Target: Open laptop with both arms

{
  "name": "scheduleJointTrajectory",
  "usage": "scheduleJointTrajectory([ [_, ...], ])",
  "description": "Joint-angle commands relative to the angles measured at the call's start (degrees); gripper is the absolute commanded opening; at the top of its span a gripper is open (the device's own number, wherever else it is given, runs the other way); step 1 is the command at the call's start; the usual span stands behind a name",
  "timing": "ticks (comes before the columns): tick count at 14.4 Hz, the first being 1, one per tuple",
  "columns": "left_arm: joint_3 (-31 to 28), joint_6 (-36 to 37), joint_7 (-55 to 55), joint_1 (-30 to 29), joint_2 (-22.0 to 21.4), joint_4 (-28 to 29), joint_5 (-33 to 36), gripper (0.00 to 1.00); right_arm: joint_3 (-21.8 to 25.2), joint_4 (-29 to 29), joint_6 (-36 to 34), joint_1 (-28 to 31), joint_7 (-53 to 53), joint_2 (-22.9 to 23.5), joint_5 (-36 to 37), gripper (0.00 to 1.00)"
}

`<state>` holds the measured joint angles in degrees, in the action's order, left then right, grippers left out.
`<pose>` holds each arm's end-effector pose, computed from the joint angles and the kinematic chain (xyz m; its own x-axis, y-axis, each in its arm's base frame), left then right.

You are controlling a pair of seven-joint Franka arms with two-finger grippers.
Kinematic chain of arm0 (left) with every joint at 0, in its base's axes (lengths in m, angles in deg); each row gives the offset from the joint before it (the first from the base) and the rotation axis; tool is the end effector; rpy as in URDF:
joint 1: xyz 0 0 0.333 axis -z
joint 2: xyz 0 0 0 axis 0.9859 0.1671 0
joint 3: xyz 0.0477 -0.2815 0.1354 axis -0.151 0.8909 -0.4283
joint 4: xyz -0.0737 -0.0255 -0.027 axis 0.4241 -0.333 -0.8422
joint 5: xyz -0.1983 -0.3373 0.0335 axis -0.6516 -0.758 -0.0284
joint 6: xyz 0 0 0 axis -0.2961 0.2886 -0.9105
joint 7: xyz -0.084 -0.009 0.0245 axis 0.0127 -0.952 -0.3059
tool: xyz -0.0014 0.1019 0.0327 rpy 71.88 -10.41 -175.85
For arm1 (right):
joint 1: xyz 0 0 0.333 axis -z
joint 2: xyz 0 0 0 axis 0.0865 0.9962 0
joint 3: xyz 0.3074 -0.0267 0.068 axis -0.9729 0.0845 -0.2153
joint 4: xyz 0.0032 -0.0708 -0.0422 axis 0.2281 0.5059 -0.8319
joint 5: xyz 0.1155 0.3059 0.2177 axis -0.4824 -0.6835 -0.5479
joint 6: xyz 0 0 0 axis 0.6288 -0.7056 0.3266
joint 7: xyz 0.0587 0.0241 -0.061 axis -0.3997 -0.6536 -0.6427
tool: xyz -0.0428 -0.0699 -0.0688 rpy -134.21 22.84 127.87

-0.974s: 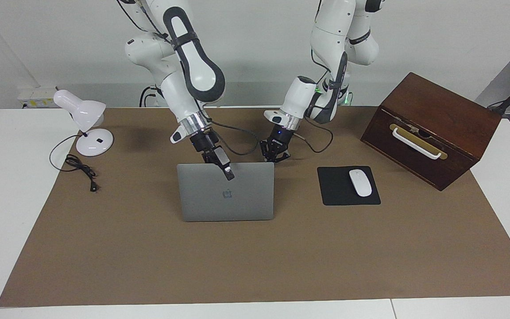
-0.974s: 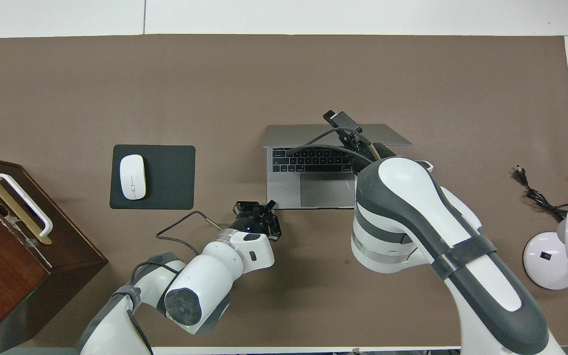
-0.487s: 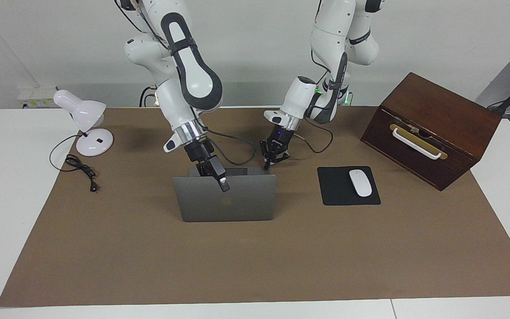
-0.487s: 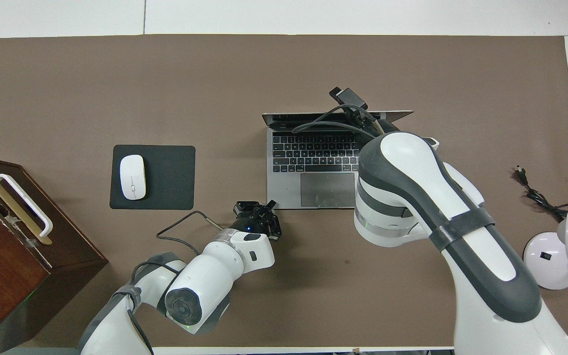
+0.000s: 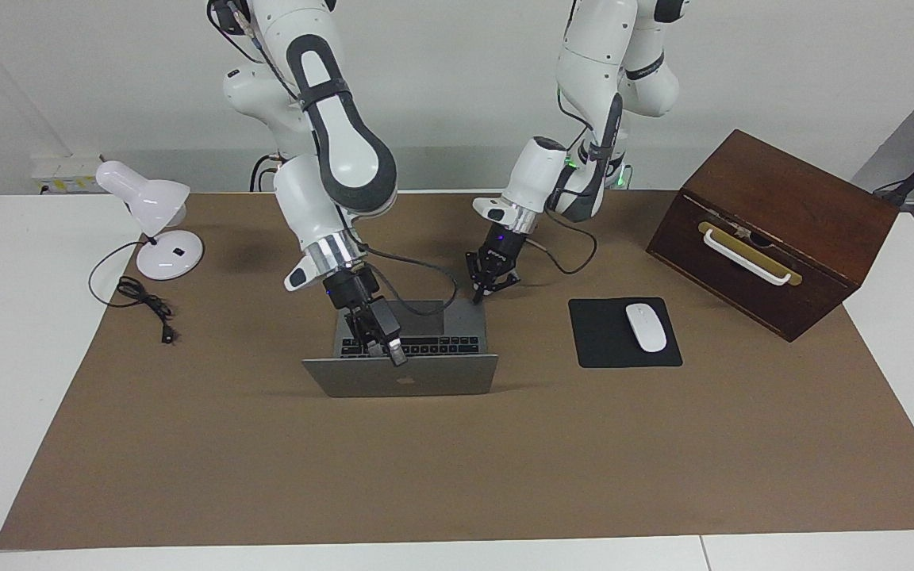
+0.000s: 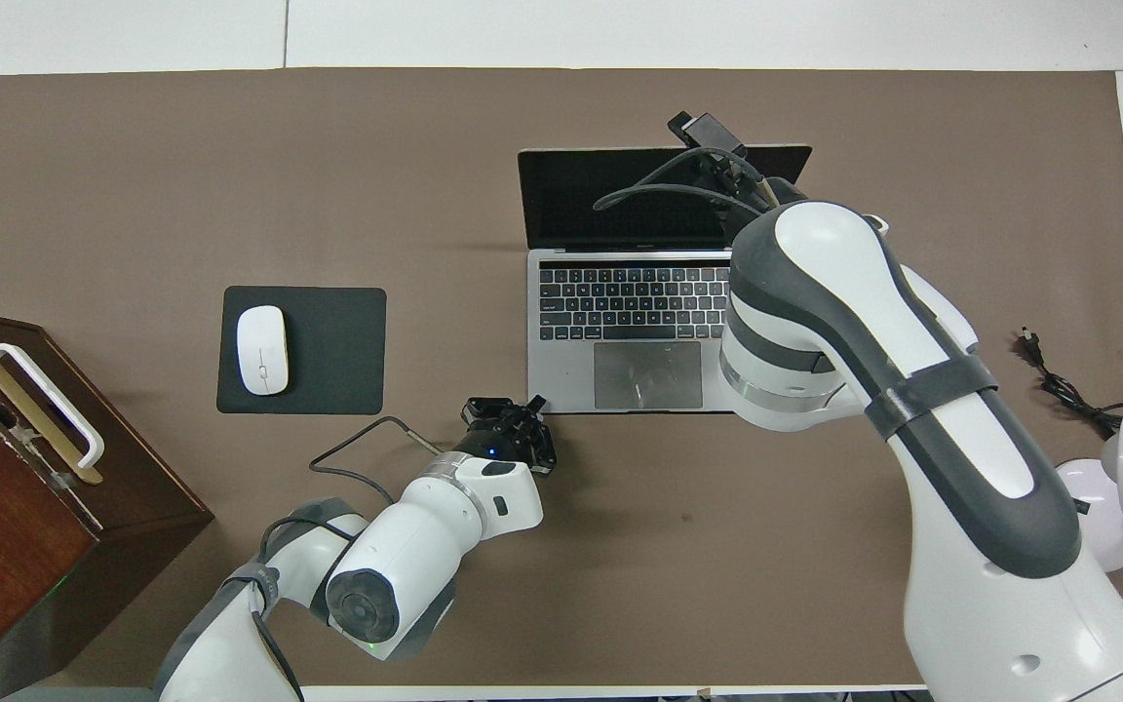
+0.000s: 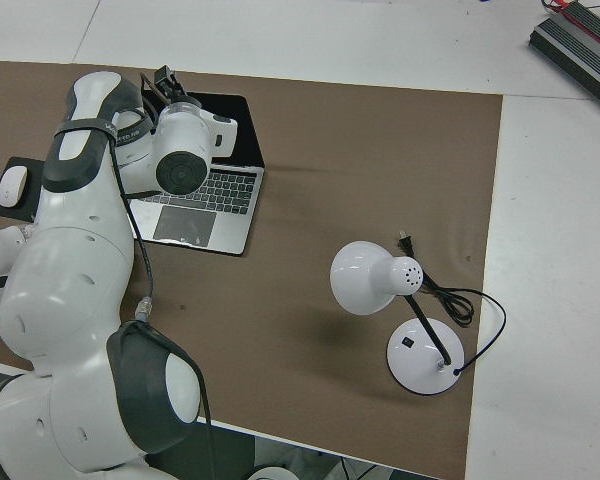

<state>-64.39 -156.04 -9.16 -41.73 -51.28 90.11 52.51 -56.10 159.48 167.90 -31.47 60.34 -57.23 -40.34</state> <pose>0.3745 -0.3368 0.2686 0.5756 -0.4933 0.6522 -0.6572 -0.7537 0.0100 0.6199 0.1963 0.3965 0.5661 -0.8070 0.1682 -0.3428 -0.4160 -0.8423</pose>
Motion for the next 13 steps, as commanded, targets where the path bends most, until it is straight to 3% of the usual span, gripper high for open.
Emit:
scheduleJointTrajectory([
  [1, -0.8, -1.0, -1.1, 1.1, 2.6, -1.6, -0.6, 0.00, -0.3, -1.4, -0.4, 0.6, -0.9, 1.2, 0.9, 0.98],
  [6, -0.8, -1.0, -1.1, 1.2, 2.8, -1.6, -0.6, 0.00, 0.0, -1.6, 0.0, -1.6, -1.1, 0.1, 5.0, 0.98],
  [9, -0.8, -1.0, -1.1, 1.2, 2.8, -1.6, -0.6, 0.00, 0.1, -2.7, -2.3, -0.2, -1.0, -2.3, 19.1, 0.98],
  [13, -0.8, -1.0, -1.1, 1.1, 2.8, -1.7, -0.6, 0.00, 0.4, -6.3, -14.6, 6.3, 1.2, -2.5, 38.8, 0.98],
])
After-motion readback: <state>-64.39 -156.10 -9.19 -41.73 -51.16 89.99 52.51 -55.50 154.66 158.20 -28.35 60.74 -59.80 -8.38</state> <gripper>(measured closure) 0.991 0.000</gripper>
